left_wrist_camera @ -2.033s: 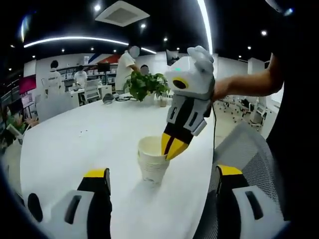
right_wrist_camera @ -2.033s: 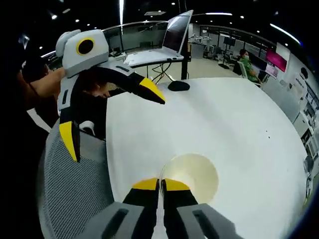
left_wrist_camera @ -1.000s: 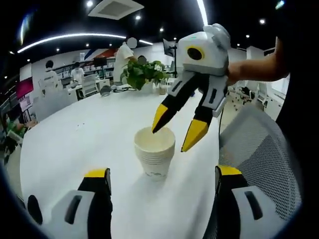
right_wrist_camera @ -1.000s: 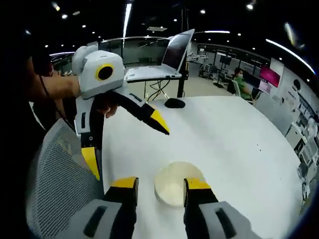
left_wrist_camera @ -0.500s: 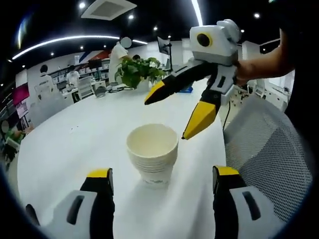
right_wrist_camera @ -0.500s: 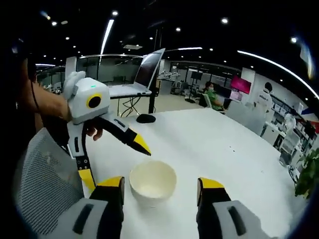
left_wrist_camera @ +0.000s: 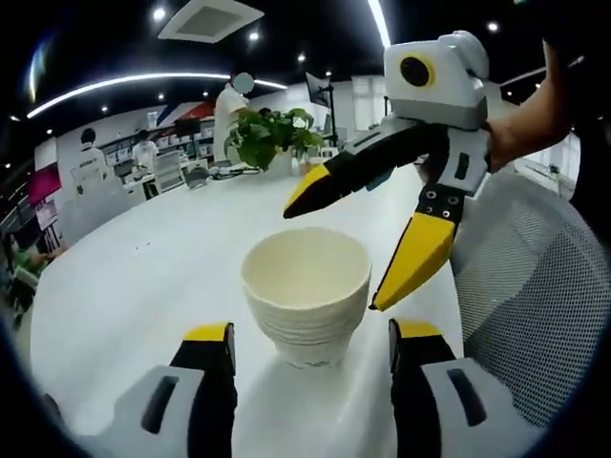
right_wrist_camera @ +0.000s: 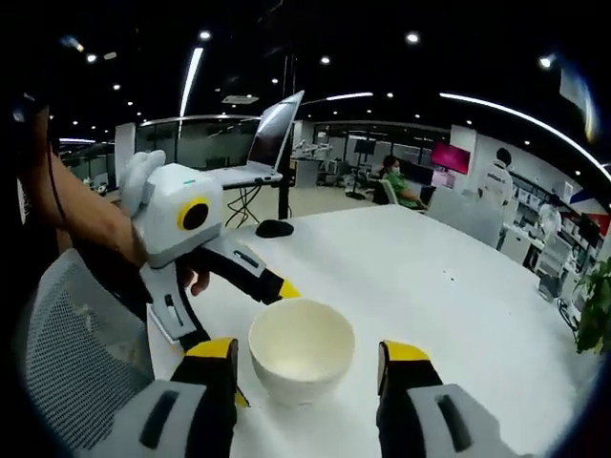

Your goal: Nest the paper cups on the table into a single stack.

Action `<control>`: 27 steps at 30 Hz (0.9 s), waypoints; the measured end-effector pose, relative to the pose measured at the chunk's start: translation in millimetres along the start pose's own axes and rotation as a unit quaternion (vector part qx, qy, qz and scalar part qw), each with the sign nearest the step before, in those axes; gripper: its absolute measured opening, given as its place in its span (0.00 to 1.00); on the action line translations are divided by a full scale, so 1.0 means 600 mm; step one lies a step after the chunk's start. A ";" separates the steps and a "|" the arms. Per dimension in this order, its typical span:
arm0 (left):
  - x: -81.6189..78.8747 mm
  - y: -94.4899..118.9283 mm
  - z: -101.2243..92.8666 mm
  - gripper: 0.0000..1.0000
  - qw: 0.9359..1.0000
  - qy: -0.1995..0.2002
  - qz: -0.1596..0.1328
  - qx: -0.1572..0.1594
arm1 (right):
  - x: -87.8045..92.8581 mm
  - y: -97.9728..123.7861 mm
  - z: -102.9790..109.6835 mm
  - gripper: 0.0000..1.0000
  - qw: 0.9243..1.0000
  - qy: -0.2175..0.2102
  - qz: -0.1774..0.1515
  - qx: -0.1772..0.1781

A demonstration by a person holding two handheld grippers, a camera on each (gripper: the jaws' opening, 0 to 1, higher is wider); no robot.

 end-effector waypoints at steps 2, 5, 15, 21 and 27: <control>0.002 -0.004 0.002 0.60 1.000 0.000 -0.002 -0.002 | 0.002 -0.003 0.000 0.58 1.000 -0.001 -0.001 0.003; 0.003 -0.011 0.002 0.57 1.000 0.003 -0.005 0.000 | 0.009 -0.009 0.000 0.56 1.000 -0.013 0.000 0.001; 0.001 -0.016 0.002 0.42 1.000 -0.024 -0.002 0.005 | 0.017 -0.008 0.001 0.45 0.999 -0.031 0.013 -0.003; -0.007 -0.017 0.004 0.41 0.999 -0.032 -0.004 0.003 | 0.012 -0.003 -0.002 0.44 0.999 -0.035 0.009 -0.005; -0.018 -0.021 0.017 0.41 0.999 -0.033 -0.008 -0.002 | 0.001 -0.004 -0.017 0.44 0.999 -0.032 0.003 -0.003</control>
Point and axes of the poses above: the point that each gripper's makers call its tool centre point, and the gripper's own axes: y roughly backward along the fingers, z roughly to its left, x roughly out of its underside, the point moved 4 cm from there along y, roughly backward along the fingers, and after that the axes turned 6 degrees about -x, right-handed, at the moved point
